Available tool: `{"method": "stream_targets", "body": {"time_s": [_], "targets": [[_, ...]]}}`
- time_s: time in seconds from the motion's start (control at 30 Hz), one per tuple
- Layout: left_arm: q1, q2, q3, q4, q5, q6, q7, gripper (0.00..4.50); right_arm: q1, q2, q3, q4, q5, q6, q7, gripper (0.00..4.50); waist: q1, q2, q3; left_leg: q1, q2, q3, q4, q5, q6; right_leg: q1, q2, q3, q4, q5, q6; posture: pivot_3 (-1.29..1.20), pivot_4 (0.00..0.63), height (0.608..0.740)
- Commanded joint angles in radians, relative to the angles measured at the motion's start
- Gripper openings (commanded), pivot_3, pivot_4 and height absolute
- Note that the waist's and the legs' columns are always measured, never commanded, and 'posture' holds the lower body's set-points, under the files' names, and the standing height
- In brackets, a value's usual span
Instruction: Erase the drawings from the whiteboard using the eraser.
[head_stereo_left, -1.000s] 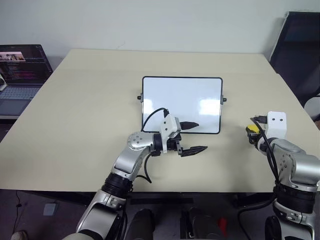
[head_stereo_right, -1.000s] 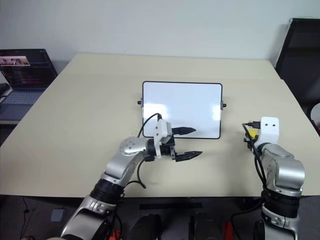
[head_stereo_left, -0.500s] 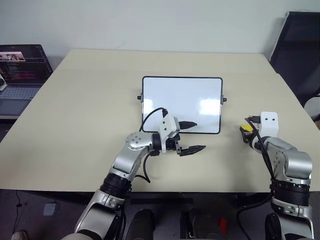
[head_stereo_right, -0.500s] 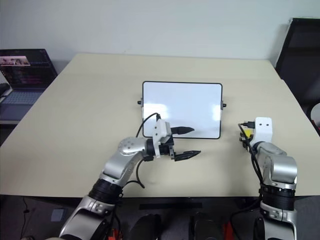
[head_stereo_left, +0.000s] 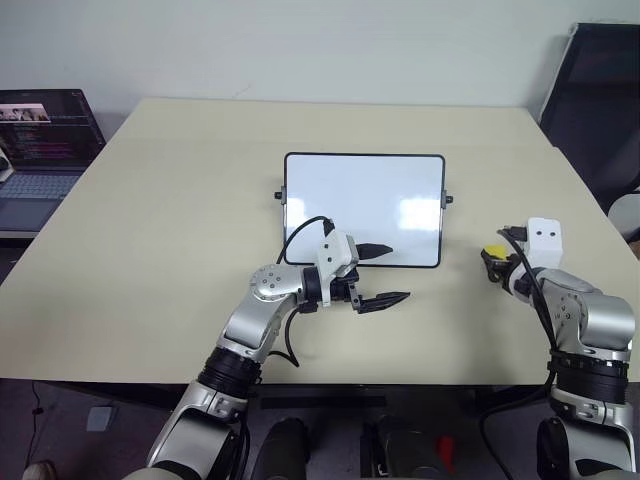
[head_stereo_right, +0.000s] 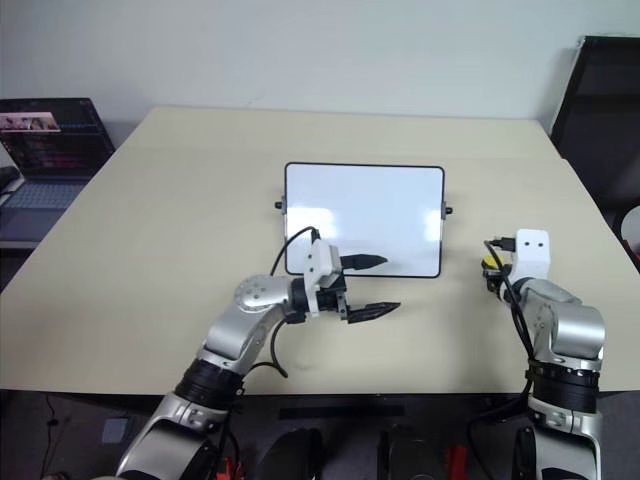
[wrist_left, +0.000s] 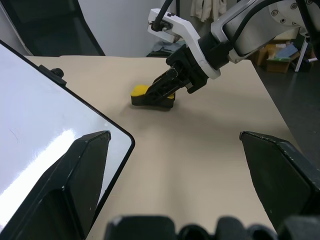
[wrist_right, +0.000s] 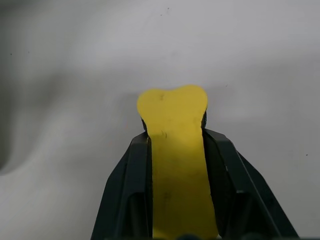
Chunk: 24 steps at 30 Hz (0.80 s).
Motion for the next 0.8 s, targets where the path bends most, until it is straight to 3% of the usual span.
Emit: {"method": "stream_targets", "body": {"time_s": [0.03,0.13,0.17,0.43,0.8], "targets": [[-0.005,0.001,0.004,-0.045,-0.004,-0.008,0.008,4.5,-0.009,-0.016,-0.003,-0.015,0.014,-0.011,0.005,1.12,0.0,0.0,0.0,0.0,0.0,0.0,0.0,0.0,0.0,0.0,0.0,0.0,0.0,0.0,0.0,0.0,0.15,0.74],[-0.004,0.001,0.004,-0.047,-0.003,-0.008,0.009,4.5,-0.005,-0.032,0.012,-0.007,0.007,-0.021,0.014,1.12,0.0,0.0,0.0,0.0,0.0,0.0,0.0,0.0,0.0,0.0,0.0,0.0,0.0,0.0,0.0,0.0,0.15,0.74],[-0.003,0.002,0.004,-0.048,-0.003,-0.007,0.009,4.5,-0.005,-0.036,0.015,-0.004,0.006,-0.023,0.015,1.82,0.0,0.0,0.0,0.0,0.0,0.0,0.0,0.0,0.0,0.0,0.0,0.0,0.0,0.0,0.0,0.0,0.15,0.74],[-0.002,0.006,0.006,-0.049,-0.004,-0.005,0.013,4.5,-0.005,-0.046,0.016,0.006,0.008,-0.024,0.021,4.45,0.0,0.0,0.0,0.0,0.0,0.0,0.0,0.0,0.0,0.0,0.0,0.0,0.0,0.0,0.0,0.0,0.15,0.74],[-0.001,0.009,0.012,-0.054,-0.009,0.0,0.028,4.5,-0.031,-0.049,-0.006,0.015,0.02,-0.006,0.016,4.45,0.0,0.0,0.0,0.0,0.0,0.0,0.0,0.0,0.0,0.0,0.0,0.0,0.0,0.0,0.0,0.0,0.15,0.74]]}}
